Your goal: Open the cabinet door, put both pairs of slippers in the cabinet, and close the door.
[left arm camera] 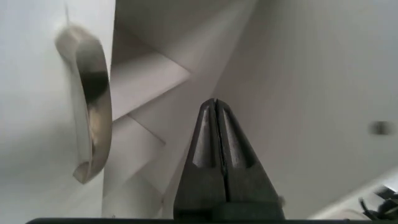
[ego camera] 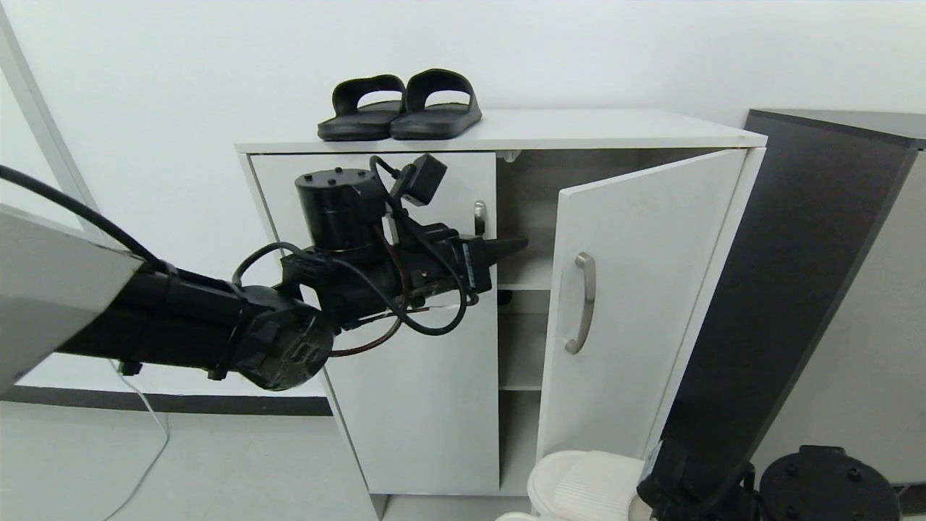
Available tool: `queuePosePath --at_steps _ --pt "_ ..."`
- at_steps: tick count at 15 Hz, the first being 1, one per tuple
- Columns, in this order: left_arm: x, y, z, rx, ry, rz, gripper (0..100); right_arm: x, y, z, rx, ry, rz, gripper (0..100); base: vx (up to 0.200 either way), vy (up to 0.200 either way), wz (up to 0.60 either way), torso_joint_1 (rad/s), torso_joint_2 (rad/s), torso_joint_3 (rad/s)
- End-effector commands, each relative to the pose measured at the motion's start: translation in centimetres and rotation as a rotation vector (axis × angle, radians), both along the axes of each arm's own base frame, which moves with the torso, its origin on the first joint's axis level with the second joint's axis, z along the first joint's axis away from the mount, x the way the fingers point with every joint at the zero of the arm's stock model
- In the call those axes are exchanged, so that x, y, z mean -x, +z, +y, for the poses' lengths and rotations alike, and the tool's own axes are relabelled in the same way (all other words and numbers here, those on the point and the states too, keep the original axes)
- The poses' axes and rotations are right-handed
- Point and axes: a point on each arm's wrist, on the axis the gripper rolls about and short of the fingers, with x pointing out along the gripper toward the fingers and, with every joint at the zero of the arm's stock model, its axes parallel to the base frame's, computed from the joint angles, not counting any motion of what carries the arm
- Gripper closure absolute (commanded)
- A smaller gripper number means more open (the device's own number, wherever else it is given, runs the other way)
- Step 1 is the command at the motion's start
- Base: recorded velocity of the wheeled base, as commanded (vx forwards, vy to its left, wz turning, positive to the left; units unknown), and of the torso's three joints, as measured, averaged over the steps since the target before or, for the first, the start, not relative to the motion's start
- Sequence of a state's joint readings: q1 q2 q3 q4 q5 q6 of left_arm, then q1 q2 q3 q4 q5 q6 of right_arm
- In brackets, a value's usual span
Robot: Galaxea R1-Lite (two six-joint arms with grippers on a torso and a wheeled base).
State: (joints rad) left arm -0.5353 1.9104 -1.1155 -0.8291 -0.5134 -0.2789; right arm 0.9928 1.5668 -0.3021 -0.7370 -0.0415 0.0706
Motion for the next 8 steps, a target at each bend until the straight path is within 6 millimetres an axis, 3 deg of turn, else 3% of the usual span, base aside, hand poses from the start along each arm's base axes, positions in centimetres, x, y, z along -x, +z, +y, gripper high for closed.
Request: queuePosePath --at_steps 1,5,8 --pt "-0.9 -1.5 -0.6 -0.019 -0.004 0.032 100 0.6 -0.6 -0.2 0.022 0.021 0.015 100 -0.2 0.0 0.0 0.007 0.0 -0.002" --pt "-0.1 -1.8 -1.4 -0.026 -0.03 0.04 100 2.4 -1.2 -0.1 0.049 0.098 0.032 100 -0.2 0.0 0.0 0.001 0.0 0.0" --pt "1.9 -2.2 -3.4 -0.017 -0.102 0.021 100 3.2 -1.6 -0.2 0.063 0.129 0.039 100 -0.2 0.0 0.0 0.002 0.01 0.002"
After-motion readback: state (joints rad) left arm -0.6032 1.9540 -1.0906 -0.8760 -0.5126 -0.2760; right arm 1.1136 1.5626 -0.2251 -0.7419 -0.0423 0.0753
